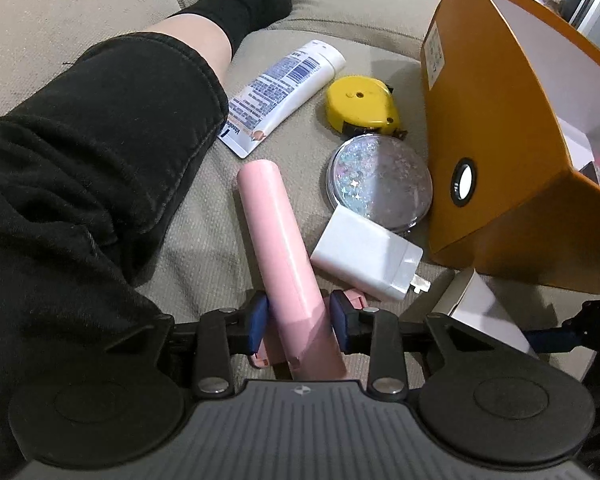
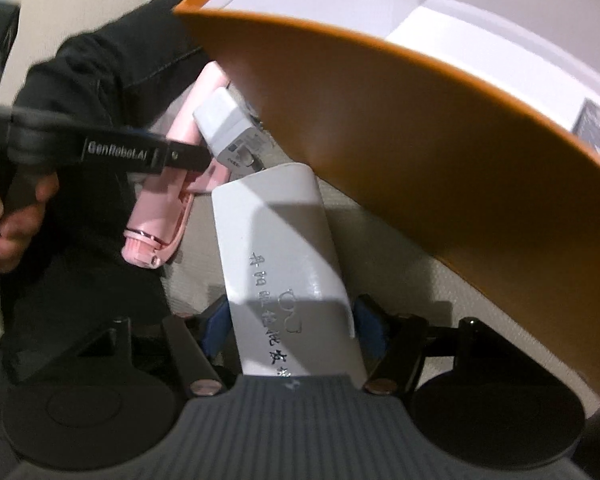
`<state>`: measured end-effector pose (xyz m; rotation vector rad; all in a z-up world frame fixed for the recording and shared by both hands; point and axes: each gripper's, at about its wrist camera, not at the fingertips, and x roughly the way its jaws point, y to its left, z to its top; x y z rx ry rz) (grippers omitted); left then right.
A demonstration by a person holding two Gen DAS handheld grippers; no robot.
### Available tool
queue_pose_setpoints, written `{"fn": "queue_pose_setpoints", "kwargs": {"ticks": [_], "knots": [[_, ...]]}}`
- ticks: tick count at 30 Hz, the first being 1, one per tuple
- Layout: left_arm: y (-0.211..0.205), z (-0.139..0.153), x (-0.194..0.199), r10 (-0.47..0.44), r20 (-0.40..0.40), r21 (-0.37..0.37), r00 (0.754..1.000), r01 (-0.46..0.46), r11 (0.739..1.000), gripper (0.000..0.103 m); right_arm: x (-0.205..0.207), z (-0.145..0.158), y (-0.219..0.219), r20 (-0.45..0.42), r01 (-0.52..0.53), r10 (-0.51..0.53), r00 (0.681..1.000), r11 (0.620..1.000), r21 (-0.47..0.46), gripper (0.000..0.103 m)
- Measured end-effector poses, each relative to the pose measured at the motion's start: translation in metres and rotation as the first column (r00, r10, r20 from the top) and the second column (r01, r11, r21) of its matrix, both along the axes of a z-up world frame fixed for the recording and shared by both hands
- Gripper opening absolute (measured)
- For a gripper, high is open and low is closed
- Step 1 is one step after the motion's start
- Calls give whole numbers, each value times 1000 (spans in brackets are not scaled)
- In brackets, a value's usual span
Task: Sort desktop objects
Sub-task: 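Close the left tool on the pink cylinder while the right tool grips the glasses case, then lift both items and carry the glasses case over the orange box with the right tool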
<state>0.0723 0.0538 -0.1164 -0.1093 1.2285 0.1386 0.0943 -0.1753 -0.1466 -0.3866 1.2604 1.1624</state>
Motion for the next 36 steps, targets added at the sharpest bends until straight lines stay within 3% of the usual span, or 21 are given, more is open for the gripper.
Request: {"fn": "queue_pose_setpoints", "kwargs": {"ticks": [7,17,21,27,36], "knots": [[1,15,-7,30,64,-30,998,-28,999,35,-20,16,1,128,-32,32,991,999,-1,65],[7,55,-32,54,183,-107,982,-35,994,31,-39,63,3,247,-119,93,965,989,93,65],[7,67,-41,37,220,-102,975,-14,995,30,-44,84,9,308,-169,122,944,977,131,64],[9,88,-49,25,286,-81,958,-1,997,30,-39,117,15,322,-175,98,942,960,220,64],[8,116,-48,-7,369,-91,929,43,995,30,-15,164,16,238,-120,38,970,933,340,64]]}}
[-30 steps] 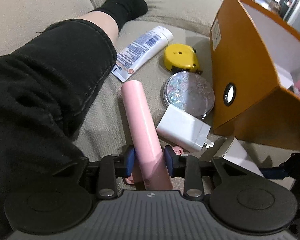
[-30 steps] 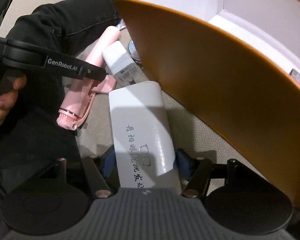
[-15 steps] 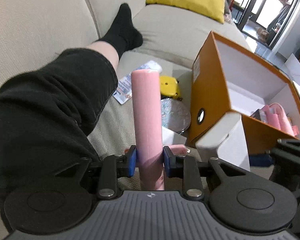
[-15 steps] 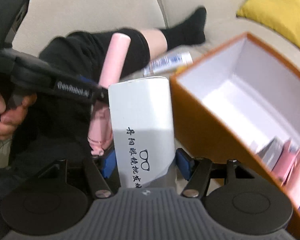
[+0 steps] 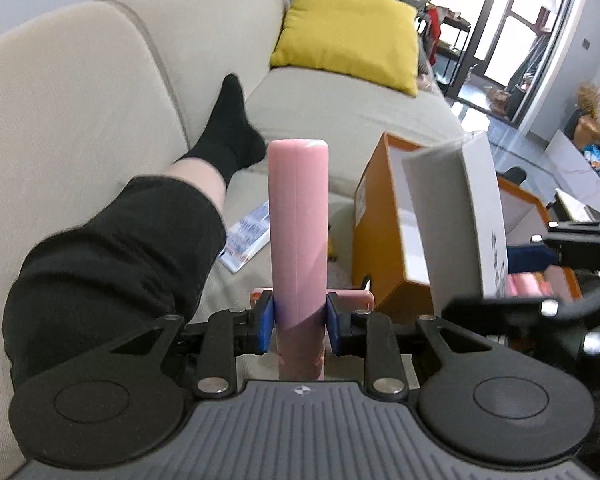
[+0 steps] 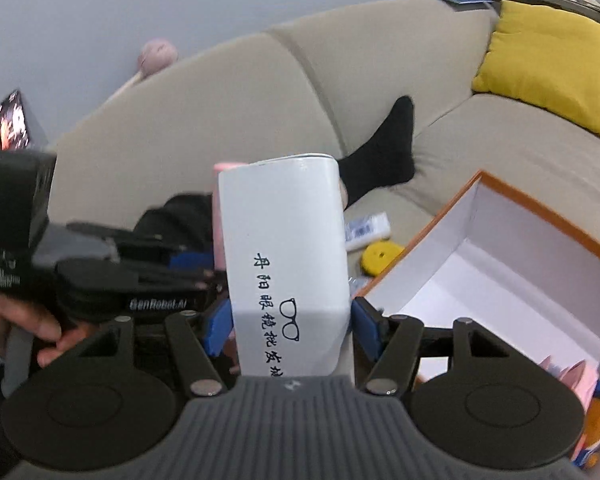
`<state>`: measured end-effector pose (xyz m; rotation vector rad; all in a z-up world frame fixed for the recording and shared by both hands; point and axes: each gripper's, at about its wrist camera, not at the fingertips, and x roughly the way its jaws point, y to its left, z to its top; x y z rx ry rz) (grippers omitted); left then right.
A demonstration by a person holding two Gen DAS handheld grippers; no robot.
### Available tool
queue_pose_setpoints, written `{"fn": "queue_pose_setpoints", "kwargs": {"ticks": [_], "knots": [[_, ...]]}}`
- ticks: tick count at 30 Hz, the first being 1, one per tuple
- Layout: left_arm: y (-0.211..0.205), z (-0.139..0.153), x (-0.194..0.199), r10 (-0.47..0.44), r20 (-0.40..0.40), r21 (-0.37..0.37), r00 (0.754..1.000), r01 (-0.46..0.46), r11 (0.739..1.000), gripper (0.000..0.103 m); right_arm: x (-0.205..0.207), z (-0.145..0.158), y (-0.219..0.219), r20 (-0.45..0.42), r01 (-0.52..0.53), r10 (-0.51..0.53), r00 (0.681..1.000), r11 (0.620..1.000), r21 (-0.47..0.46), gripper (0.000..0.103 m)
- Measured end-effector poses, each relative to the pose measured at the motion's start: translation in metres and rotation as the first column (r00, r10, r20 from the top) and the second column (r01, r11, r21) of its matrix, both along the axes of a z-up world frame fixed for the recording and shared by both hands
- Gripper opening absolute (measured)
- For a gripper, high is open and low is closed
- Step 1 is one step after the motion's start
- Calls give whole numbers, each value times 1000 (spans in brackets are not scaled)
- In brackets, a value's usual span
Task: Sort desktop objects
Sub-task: 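Lift both items and carry the glasses case over the orange box with the right tool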
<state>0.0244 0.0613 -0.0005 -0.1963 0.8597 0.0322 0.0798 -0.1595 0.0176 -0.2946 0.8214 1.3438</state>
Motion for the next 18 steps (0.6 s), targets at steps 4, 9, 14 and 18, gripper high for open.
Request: {"fn": "queue_pose_setpoints", "kwargs": {"ticks": [4,9,14,18], "knots": [[-4,11,8,-24,38,9,999,24,1000,30,19,15,4,-3,44,-44,999,999,11,64],[-9,21,28,-57,74,12,996,57,998,30,44,34,-5,4,124,-125,992,992,28,64],[-10,20,49,-75,81,22,994,73,997,30,87,37,-5,14,254,-255,967,967,19,64],[-10,12,64,-81,67,38,994,79,996,30,110,19,-2,15,340,-340,940,938,-59,64]]}}
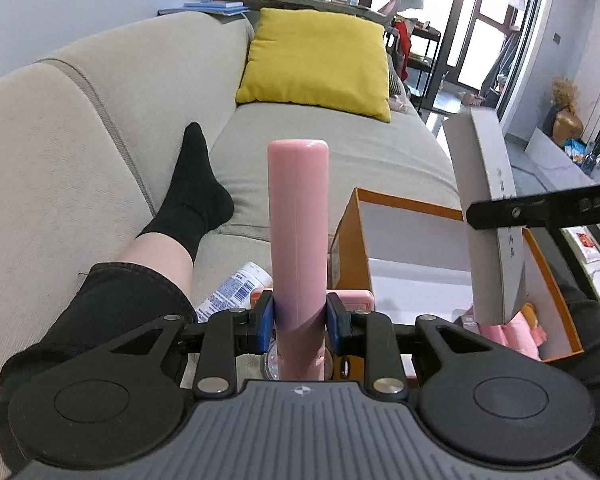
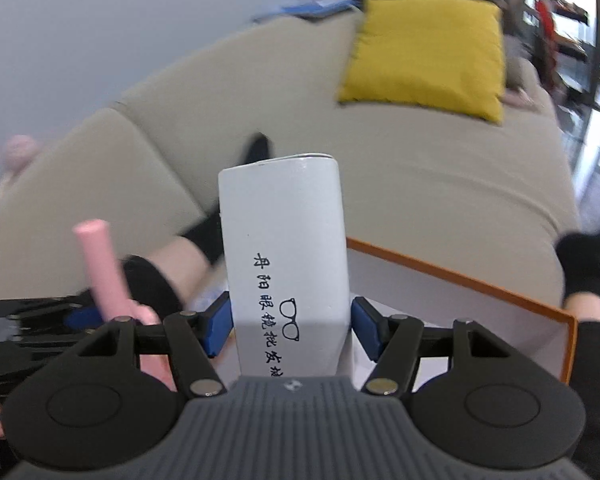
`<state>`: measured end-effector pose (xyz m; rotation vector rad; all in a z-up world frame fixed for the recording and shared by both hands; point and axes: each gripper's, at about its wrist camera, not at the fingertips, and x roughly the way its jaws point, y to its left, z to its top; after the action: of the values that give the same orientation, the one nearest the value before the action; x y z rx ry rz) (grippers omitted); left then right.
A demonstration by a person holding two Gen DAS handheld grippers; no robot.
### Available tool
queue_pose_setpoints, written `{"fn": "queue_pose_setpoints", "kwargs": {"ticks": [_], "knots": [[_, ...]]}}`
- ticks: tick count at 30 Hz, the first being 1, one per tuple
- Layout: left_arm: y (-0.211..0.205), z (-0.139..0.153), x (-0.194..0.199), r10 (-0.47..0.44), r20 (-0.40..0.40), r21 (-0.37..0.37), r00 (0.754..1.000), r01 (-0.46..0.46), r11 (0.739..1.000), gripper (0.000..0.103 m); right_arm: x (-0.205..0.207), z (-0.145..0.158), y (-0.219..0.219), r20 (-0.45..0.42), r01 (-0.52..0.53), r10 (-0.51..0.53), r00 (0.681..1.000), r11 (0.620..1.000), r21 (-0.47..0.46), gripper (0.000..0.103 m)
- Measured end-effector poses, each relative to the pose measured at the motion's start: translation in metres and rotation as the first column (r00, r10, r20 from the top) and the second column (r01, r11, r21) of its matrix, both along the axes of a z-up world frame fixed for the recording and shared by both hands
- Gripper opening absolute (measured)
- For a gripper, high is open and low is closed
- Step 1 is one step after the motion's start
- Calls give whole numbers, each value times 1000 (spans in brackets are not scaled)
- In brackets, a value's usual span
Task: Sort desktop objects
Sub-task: 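Lift both items and carry the glasses case over the orange box with the right tool, then lower the glasses case into the box and open the right tool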
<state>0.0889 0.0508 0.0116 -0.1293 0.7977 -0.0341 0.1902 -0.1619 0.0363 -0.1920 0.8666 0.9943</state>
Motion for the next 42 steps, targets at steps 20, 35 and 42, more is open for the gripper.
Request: {"fn": "queue_pose_setpoints", "kwargs": {"ticks": [20,35,42], "knots": [[7,-29,27,-52,-83,-43,995,48,998,30,41,-119,50,-395,91,-176,902,970,-224,65],[11,-38,38,-52,-114,-63,992,45,997,30,51,-164,42,-678,84,-231,697,966,-243,69],[9,-38,36,-62,-118,-58,991,55,997,30,39,-148,33,-607,4,-161,778,968,-251,47]]}}
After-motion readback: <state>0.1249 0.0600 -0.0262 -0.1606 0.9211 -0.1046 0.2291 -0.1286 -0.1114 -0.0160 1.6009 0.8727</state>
